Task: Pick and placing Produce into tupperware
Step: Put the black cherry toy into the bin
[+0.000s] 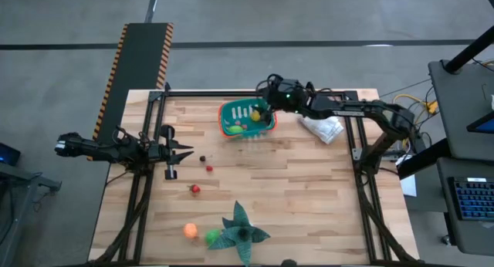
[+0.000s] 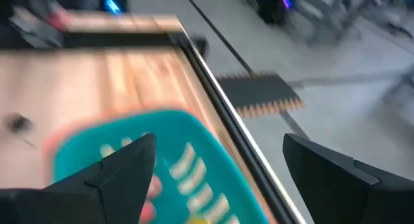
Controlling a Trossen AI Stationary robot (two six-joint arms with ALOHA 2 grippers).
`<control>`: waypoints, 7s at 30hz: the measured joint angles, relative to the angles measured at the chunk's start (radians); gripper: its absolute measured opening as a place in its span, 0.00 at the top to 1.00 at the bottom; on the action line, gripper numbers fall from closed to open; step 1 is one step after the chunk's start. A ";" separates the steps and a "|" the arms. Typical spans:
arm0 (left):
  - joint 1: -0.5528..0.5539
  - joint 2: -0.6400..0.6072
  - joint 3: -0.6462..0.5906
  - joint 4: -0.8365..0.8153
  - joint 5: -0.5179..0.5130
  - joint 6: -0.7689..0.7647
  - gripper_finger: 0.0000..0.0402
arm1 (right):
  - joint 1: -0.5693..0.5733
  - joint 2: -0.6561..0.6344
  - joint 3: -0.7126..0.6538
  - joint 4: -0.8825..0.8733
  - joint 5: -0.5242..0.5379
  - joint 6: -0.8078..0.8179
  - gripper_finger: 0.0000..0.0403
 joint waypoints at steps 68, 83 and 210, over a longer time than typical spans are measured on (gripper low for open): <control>0.000 -0.002 0.000 0.011 0.000 0.000 0.89 | 0.200 -1.360 -1.088 0.179 -0.287 0.417 0.19; 0.000 0.019 0.000 0.009 -0.045 -0.034 0.62 | 0.199 -1.360 -1.087 0.178 -0.283 0.421 0.19; 0.123 0.972 0.271 -0.464 -0.049 -0.382 0.67 | 0.199 -1.358 -1.086 0.170 -0.104 0.422 0.19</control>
